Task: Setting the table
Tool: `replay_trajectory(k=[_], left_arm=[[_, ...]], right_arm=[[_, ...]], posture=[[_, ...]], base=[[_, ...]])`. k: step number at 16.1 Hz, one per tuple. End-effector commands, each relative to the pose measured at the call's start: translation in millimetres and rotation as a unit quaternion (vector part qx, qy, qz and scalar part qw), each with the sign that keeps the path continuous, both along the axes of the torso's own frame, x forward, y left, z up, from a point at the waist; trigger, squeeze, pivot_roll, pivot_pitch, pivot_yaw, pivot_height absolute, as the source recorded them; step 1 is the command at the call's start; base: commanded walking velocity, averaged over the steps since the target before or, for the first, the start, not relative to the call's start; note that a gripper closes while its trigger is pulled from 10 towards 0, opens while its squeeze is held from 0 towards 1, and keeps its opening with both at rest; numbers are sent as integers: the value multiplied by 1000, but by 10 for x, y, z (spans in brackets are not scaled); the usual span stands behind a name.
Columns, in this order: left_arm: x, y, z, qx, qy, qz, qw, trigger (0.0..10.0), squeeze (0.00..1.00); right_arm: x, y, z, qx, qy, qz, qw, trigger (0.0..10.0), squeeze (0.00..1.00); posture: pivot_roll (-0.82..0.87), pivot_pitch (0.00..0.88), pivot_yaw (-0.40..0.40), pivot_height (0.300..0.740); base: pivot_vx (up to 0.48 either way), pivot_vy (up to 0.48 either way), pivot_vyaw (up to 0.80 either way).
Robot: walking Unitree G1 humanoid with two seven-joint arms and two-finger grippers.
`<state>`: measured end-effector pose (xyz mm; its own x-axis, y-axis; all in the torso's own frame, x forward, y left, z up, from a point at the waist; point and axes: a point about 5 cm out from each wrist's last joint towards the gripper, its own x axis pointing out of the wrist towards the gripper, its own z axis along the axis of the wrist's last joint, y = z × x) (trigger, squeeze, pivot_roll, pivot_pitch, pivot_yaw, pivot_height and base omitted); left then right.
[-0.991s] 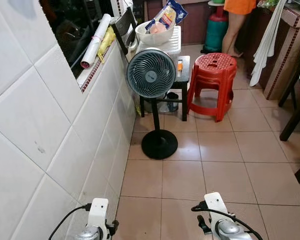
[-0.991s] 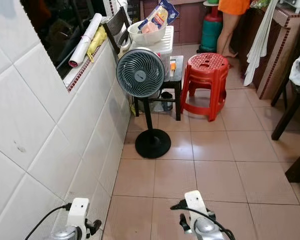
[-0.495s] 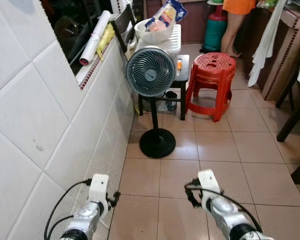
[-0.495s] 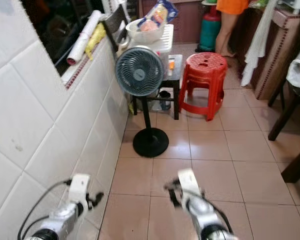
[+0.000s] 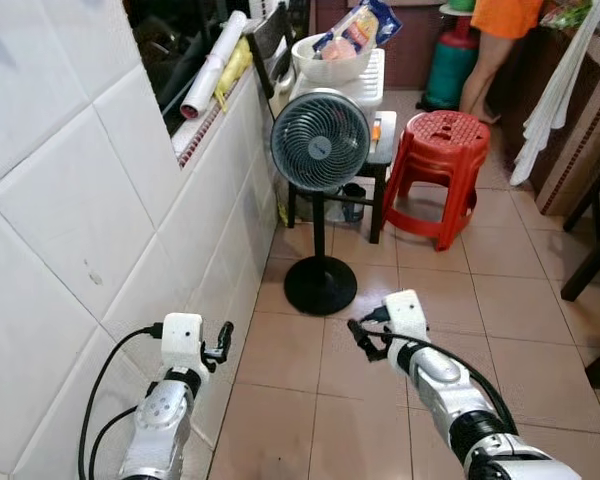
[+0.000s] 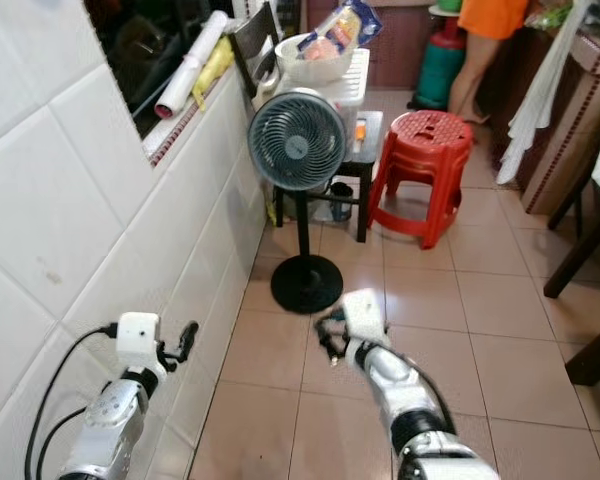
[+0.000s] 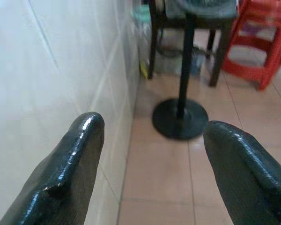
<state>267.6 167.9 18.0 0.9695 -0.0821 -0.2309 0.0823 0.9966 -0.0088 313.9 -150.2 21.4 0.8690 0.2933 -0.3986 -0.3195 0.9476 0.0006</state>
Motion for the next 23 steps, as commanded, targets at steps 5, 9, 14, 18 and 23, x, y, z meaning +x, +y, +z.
replay_trajectory(k=[5,9,14,18,23], left_arm=[[-271,75,178,-7,-32,30,999,10000,0],[-476,99,182,-35,-17,42,998,10000,0],[-452,-47,208,-42,11,1,999,10000,0],[-405,-89,240,-41,13,-8,999,10000,0],[-330,-73,333,-68,-1,5,998,10000,0]], right_arm=[[-109,-337,113,-13,-59,-9,998,10000,0],[-411,-582,227,-3,-101,-51,994,10000,0],[-601,-522,285,0,-98,-59,993,10000,0],[-591,-488,322,-6,-93,-53,994,10000,0],[-561,-491,369,-7,-88,-62,994,10000,0]], posture=[[-17,0,58,740],[-40,0,56,740],[-69,0,66,740],[-74,0,68,740],[-78,0,69,740]], base=[[0,0,0],[0,0,0],[0,0,0],[0,0,-378],[0,0,-775]])
